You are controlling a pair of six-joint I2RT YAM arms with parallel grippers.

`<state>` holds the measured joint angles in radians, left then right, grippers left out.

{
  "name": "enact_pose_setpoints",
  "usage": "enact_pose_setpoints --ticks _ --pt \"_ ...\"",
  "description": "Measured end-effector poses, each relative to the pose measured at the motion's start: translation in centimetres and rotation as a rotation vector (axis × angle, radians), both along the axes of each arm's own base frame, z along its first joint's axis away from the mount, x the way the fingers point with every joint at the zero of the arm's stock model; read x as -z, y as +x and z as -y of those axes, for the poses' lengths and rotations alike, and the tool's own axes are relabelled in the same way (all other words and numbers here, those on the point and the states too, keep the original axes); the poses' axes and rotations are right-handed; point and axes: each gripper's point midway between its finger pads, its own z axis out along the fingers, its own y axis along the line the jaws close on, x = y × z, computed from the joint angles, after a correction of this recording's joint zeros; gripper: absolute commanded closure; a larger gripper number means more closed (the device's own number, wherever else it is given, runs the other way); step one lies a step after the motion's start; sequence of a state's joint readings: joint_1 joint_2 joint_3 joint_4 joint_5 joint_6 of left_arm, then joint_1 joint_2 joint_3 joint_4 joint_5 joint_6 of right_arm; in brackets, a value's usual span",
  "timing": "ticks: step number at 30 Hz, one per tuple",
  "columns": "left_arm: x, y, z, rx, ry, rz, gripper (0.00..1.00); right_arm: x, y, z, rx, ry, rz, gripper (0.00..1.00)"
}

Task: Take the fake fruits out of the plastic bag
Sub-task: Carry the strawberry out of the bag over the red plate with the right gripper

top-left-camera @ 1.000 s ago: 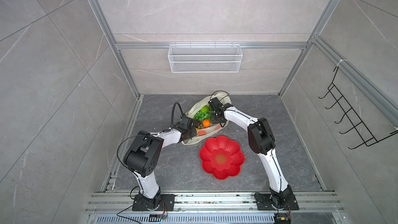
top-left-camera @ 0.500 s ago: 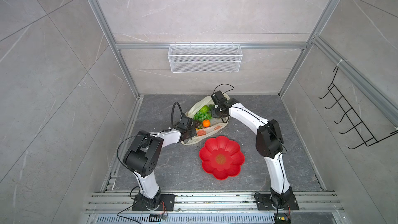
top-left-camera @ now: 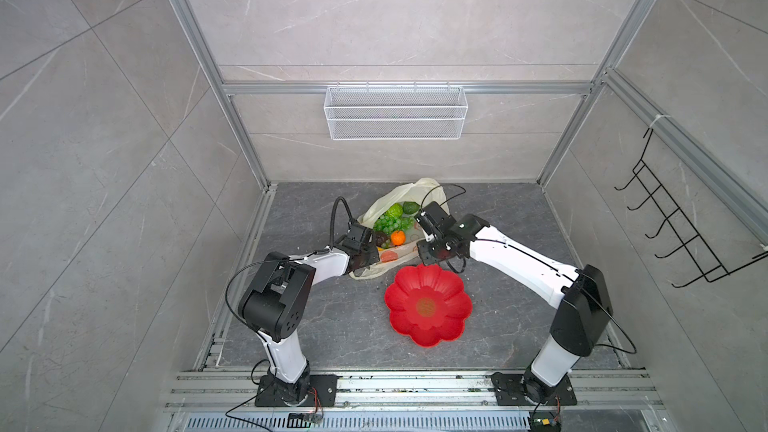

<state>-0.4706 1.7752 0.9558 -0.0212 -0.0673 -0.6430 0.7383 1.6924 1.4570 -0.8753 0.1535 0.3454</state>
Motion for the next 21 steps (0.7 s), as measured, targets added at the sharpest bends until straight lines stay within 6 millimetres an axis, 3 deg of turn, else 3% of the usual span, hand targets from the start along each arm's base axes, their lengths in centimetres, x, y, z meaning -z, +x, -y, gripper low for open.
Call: enact_pose_setpoints --ticks 5,10,21 --pt "0.0 0.0 0.0 0.001 -0.002 -0.001 0.95 3.0 -4.5 1.7 -0.054 -0.102 -0.107 0.53" --pt "0.0 -0.1 0.1 0.005 -0.007 -0.004 0.95 5.3 -8.2 1.4 -0.143 -0.168 -0.175 0.53" --pt "0.0 0.0 0.1 0.005 -0.013 -0.006 0.95 8.2 -11.8 2.3 -0.229 -0.271 -0.256 0.52"
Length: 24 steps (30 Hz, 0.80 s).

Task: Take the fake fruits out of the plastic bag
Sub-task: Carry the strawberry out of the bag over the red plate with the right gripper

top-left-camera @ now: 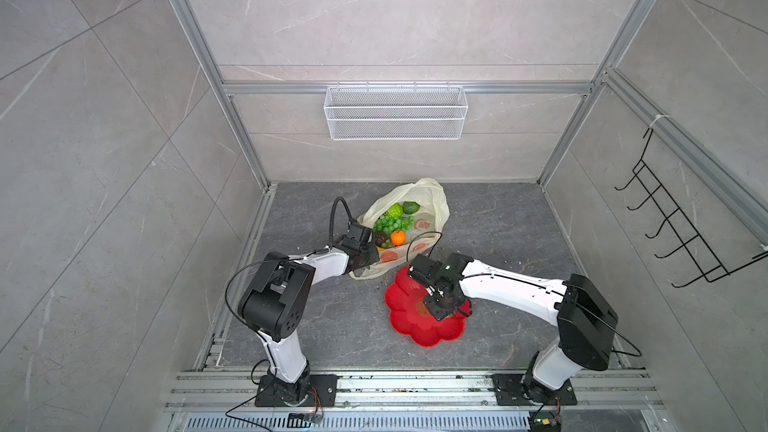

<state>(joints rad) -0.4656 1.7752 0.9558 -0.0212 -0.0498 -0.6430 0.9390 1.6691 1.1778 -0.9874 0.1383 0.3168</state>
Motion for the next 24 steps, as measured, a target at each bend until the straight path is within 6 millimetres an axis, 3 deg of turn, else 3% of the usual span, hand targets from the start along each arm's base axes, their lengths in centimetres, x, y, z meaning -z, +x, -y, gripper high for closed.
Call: enact_pose_setpoints --ticks 17,24 --pt "0.0 0.0 0.0 0.000 0.000 -0.001 0.94 3.3 -0.8 0.8 -0.025 -0.111 -0.041 0.51" --pt "0.0 0.0 0.0 0.000 0.000 -0.001 0.94 3.9 -0.6 0.8 -0.025 -0.124 -0.037 0.45"
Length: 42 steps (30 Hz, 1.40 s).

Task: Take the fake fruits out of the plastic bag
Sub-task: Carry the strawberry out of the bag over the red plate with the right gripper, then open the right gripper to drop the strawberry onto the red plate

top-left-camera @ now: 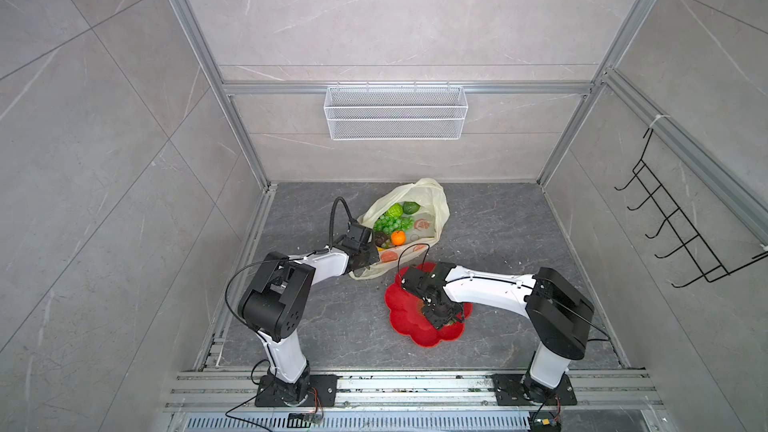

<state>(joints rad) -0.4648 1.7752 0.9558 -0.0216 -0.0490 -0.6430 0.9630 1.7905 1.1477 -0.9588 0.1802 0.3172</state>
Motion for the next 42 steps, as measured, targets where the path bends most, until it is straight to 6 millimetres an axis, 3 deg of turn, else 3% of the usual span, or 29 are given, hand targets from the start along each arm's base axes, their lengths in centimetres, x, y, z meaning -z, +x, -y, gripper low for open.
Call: enact_pose_setpoints --ticks 15,18,22,32,38,42 --pt "0.0 0.0 0.0 -0.001 0.000 0.000 0.94 0.0 0.1 -0.2 -0.003 0.008 0.010 0.27" --pt "0.0 0.0 0.0 -0.001 0.000 0.000 0.94 -0.8 0.3 -0.1 -0.002 0.016 0.034 0.27" --pt "0.1 -0.1 -0.1 -0.001 0.001 -0.002 0.94 -3.4 1.3 -0.7 -0.001 0.057 0.097 0.27" --pt "0.4 -0.2 -0.1 -0.006 -0.007 0.000 0.94 -12.5 7.4 -5.0 0.067 0.303 0.405 0.29" --pt "0.7 -0.6 -0.4 -0.015 -0.007 -0.006 0.94 -14.8 12.1 -8.0 0.128 0.483 0.506 0.31" --pt "0.7 -0.6 -0.4 -0.017 -0.009 -0.006 0.95 -14.6 16.3 -8.1 0.202 0.554 0.527 0.32"
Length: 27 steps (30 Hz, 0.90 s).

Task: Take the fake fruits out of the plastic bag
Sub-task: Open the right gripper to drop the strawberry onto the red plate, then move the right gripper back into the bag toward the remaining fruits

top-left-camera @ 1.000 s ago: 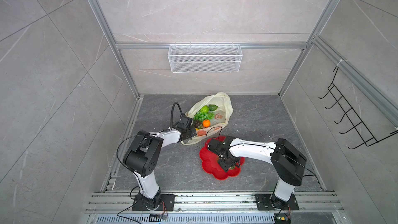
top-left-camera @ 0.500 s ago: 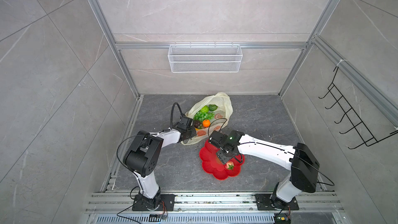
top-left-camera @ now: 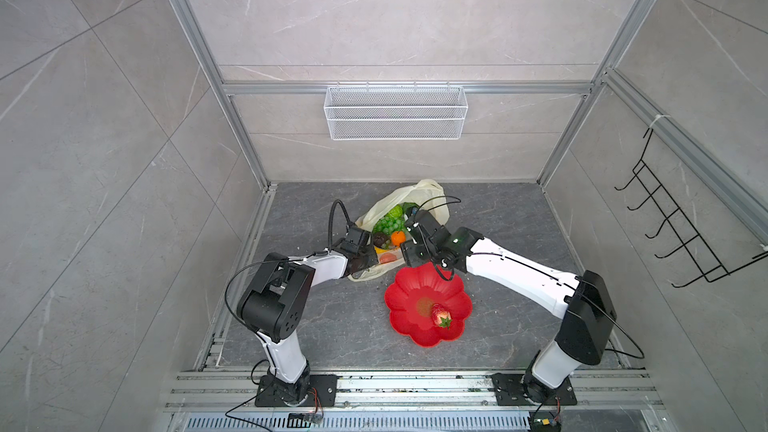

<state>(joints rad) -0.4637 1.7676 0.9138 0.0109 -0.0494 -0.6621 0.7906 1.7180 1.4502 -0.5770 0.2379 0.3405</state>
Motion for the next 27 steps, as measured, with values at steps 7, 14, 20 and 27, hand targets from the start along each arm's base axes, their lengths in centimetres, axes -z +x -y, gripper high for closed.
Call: enact_pose_setpoints --ticks 7,14,20,27 --pt "-0.2 0.2 0.2 0.006 -0.017 0.005 0.95 1.4 8.4 0.6 0.186 0.062 0.025 0.32" --pt "-0.5 0.0 0.5 0.020 -0.024 0.011 0.94 5.3 13.2 0.5 0.337 0.154 -0.011 0.33" --pt "-1.3 0.0 0.9 0.031 -0.034 0.029 0.94 7.1 17.4 0.6 0.464 0.206 0.001 0.33" --pt "-1.4 -0.3 1.1 0.040 -0.040 0.032 0.94 7.8 21.1 0.5 0.553 0.229 0.038 0.33"
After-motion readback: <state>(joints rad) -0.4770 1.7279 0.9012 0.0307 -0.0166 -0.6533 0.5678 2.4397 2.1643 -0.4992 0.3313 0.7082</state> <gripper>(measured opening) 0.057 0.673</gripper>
